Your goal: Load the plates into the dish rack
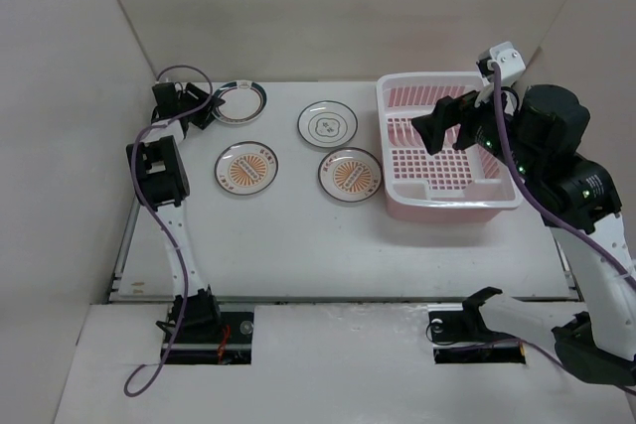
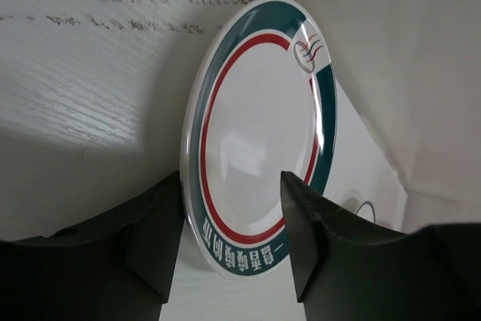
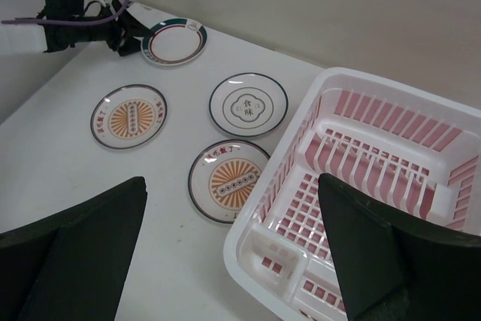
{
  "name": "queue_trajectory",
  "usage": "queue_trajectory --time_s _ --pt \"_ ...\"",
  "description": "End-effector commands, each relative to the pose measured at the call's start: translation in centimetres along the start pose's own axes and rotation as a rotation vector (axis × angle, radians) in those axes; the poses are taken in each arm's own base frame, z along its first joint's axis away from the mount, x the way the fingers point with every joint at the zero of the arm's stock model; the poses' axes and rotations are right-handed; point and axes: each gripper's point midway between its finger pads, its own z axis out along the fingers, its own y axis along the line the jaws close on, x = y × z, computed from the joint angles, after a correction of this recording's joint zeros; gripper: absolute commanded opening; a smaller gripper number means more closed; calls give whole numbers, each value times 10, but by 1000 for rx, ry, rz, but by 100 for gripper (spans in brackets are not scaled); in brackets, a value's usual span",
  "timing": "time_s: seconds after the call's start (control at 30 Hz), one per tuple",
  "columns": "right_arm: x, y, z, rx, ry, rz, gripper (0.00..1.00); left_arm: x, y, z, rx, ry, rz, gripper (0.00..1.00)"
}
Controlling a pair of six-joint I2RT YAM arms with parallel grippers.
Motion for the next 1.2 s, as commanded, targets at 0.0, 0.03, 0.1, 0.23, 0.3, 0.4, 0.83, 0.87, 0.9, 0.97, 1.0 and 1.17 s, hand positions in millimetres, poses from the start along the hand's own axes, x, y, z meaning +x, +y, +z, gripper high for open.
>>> queue_trajectory --time_s 0.0,0.03,0.1,0.23,0.3,0.4,0.83,0.87,0.9,0.97,1.0,1.17 --pt "-25 0 -13 16 -79 -6 100 -3 11 4 -46 -14 -27 49" --pt "-25 0 -13 16 -79 -6 100 -3 14 4 -62 -18 -31 45" --pt "-25 0 -13 16 -79 -6 100 -3 17 4 -79 -22 -36 40" --pt "-27 0 -12 15 -88 3 100 -2 22 6 -99 -17 -67 22" --pt "-30 0 -12 14 -99 3 100 -3 20 8 -91 -13 -75 9" --pt "-30 0 -8 14 -99 3 100 3 20 9 -79 17 -92 0" --pt "14 17 75 15 22 -66 100 -8 -98 -88 122 -56 75 0" --pt "27 17 91 31 49 -103 100 -6 -101 -94 123 -56 61 0" --pt "29 17 97 41 52 -125 100 -6 -111 -101 149 -56 74 0" --pt "50 17 114 84 90 -172 100 -7 -139 -120 185 -73 92 0" --pt "55 19 129 88 96 -219 100 -8 -144 -125 189 -77 95 0" --pt "69 51 167 128 87 -512 100 -4 -166 -163 66 -107 -19 0"
